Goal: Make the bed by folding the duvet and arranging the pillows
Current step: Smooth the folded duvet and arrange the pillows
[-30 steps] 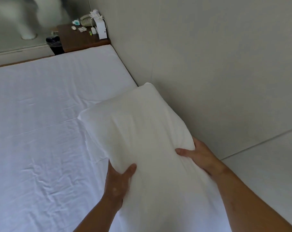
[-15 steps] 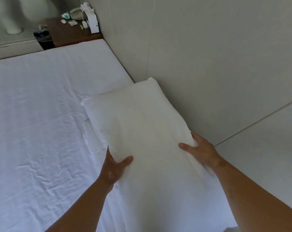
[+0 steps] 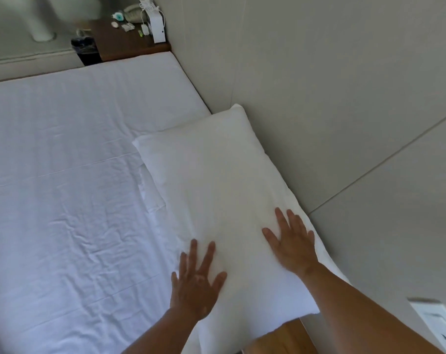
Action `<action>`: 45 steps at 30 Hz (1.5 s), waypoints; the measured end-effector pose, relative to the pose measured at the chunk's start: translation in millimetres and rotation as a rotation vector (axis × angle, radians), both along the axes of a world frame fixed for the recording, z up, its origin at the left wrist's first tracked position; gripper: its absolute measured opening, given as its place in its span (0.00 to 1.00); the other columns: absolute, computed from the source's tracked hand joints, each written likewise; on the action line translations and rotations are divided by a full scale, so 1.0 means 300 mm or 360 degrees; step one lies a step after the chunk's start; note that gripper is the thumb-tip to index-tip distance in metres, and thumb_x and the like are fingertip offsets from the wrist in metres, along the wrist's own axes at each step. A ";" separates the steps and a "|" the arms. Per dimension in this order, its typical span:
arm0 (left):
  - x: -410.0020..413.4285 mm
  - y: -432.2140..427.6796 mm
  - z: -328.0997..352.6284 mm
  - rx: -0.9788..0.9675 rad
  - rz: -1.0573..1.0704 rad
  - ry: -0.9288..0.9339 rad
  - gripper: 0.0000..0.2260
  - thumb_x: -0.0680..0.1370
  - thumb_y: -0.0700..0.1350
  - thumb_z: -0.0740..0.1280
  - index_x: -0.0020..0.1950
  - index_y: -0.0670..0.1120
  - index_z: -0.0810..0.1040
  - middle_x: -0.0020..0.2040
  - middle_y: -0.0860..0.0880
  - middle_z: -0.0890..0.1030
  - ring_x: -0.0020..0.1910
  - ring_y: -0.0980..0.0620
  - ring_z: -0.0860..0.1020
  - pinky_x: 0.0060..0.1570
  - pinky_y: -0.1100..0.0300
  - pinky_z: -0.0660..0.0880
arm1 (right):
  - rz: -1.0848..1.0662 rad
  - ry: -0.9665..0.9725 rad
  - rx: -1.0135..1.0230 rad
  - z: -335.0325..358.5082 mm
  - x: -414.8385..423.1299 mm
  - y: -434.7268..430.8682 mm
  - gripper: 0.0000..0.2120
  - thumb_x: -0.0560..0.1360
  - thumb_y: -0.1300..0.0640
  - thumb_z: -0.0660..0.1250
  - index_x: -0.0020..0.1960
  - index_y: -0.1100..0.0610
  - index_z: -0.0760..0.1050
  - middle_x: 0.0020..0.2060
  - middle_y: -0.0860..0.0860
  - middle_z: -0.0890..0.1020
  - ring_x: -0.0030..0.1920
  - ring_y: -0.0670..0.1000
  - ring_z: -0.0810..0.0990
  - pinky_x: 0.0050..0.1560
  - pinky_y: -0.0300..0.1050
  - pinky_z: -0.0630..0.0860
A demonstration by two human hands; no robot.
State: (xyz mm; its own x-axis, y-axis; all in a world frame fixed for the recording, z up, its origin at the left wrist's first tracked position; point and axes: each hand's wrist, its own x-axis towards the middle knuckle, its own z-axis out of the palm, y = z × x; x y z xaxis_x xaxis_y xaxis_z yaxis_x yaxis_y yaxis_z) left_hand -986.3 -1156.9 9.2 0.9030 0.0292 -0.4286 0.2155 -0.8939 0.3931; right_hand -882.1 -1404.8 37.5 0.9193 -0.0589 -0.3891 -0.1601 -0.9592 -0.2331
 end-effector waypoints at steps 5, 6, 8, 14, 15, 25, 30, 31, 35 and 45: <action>-0.077 -0.007 0.046 -0.0064 0.0090 0.0289 0.36 0.78 0.71 0.49 0.75 0.66 0.27 0.81 0.54 0.34 0.81 0.46 0.48 0.75 0.44 0.63 | 0.0054 0.0128 -0.0043 0.034 -0.170 -0.075 0.38 0.78 0.29 0.46 0.81 0.44 0.40 0.82 0.49 0.47 0.81 0.55 0.47 0.78 0.64 0.52; -0.092 -0.007 0.066 -0.0075 0.0102 0.0309 0.36 0.79 0.71 0.49 0.77 0.64 0.29 0.82 0.53 0.35 0.81 0.46 0.49 0.75 0.44 0.62 | 0.0045 0.0135 -0.0042 0.049 -0.193 -0.076 0.38 0.78 0.29 0.47 0.82 0.45 0.40 0.82 0.50 0.47 0.81 0.56 0.47 0.78 0.64 0.51; -0.132 0.007 0.091 -0.0053 0.0111 0.0347 0.36 0.79 0.71 0.48 0.79 0.61 0.32 0.82 0.52 0.37 0.82 0.47 0.47 0.76 0.45 0.61 | 0.0026 0.0121 -0.0022 0.089 -0.222 -0.048 0.39 0.79 0.30 0.48 0.82 0.48 0.41 0.82 0.52 0.48 0.81 0.56 0.47 0.78 0.63 0.51; -0.291 0.205 0.208 -0.0009 0.0329 0.0358 0.36 0.80 0.68 0.50 0.83 0.54 0.44 0.83 0.48 0.50 0.81 0.48 0.51 0.77 0.47 0.59 | 0.0528 -0.0108 0.0106 0.190 -0.367 0.228 0.36 0.81 0.34 0.52 0.82 0.51 0.50 0.81 0.52 0.53 0.81 0.54 0.52 0.79 0.54 0.55; -0.335 0.272 0.226 0.0003 0.0380 0.0355 0.35 0.81 0.67 0.51 0.83 0.53 0.47 0.82 0.48 0.54 0.81 0.47 0.55 0.77 0.47 0.60 | 0.0651 -0.0076 0.0114 0.192 -0.404 0.287 0.36 0.81 0.35 0.52 0.82 0.51 0.51 0.81 0.52 0.53 0.81 0.53 0.52 0.79 0.52 0.56; -1.043 1.165 0.121 0.0260 0.0925 0.0820 0.28 0.82 0.64 0.54 0.74 0.48 0.67 0.68 0.49 0.78 0.70 0.49 0.73 0.66 0.56 0.71 | 0.1117 0.0849 -0.0149 0.086 -0.613 0.907 0.31 0.79 0.38 0.61 0.77 0.52 0.65 0.72 0.51 0.73 0.71 0.52 0.71 0.68 0.46 0.69; -1.332 1.536 0.045 0.0110 0.1162 0.0965 0.25 0.81 0.64 0.56 0.73 0.51 0.70 0.66 0.51 0.78 0.66 0.51 0.74 0.61 0.57 0.72 | 0.0981 0.1006 -0.0266 0.030 -0.724 1.289 0.29 0.76 0.37 0.64 0.72 0.51 0.70 0.69 0.51 0.76 0.67 0.51 0.75 0.64 0.43 0.71; -1.379 1.607 0.031 0.0088 0.1188 0.0985 0.25 0.81 0.63 0.56 0.72 0.51 0.70 0.64 0.51 0.79 0.65 0.51 0.74 0.58 0.57 0.72 | 0.0980 0.1034 -0.0269 0.024 -0.746 1.379 0.28 0.76 0.37 0.64 0.71 0.50 0.71 0.67 0.51 0.78 0.66 0.51 0.76 0.62 0.42 0.71; -1.519 1.916 -0.043 0.0023 0.1352 0.1027 0.25 0.81 0.63 0.57 0.73 0.51 0.69 0.61 0.52 0.79 0.63 0.52 0.75 0.56 0.58 0.72 | 0.1031 0.1111 -0.0250 -0.033 -0.804 1.744 0.25 0.76 0.38 0.64 0.68 0.49 0.74 0.61 0.49 0.81 0.60 0.50 0.79 0.54 0.40 0.71; -1.425 2.630 -0.380 -0.0176 0.2104 0.0345 0.37 0.75 0.70 0.61 0.79 0.51 0.62 0.73 0.40 0.72 0.69 0.39 0.72 0.68 0.47 0.69 | 0.0701 0.1100 0.0285 -0.404 -0.813 2.578 0.43 0.71 0.32 0.69 0.79 0.48 0.60 0.72 0.54 0.72 0.70 0.55 0.73 0.62 0.44 0.74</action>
State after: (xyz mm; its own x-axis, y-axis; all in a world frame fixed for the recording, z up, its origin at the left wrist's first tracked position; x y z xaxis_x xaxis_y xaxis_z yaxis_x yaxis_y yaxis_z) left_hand -1413.6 -368.0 -104.7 0.1387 0.7763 -0.6149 0.9525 0.0653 0.2973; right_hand -1126.0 -631.5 -83.6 0.3950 0.3660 -0.8426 0.0576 -0.9253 -0.3749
